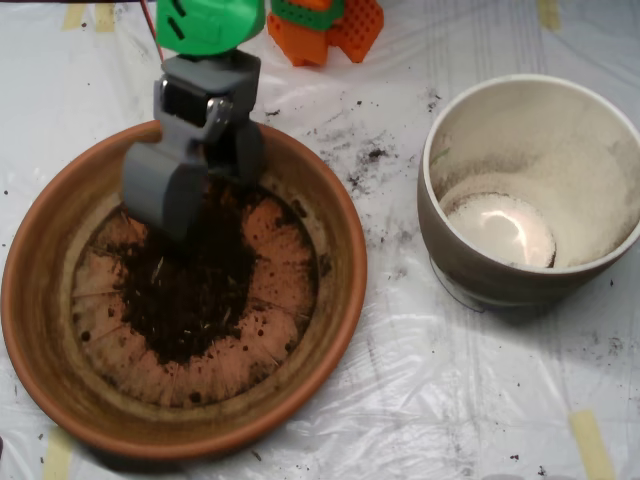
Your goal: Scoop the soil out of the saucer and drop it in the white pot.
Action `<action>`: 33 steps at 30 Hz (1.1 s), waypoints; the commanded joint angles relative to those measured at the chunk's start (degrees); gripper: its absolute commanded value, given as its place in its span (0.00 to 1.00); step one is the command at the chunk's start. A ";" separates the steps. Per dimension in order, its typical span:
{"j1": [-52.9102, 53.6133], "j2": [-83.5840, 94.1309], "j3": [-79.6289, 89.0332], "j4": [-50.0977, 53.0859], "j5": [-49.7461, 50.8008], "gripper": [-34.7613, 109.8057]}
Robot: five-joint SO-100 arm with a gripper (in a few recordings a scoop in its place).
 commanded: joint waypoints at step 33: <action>2.90 -42.45 -40.96 12.83 -2.72 0.44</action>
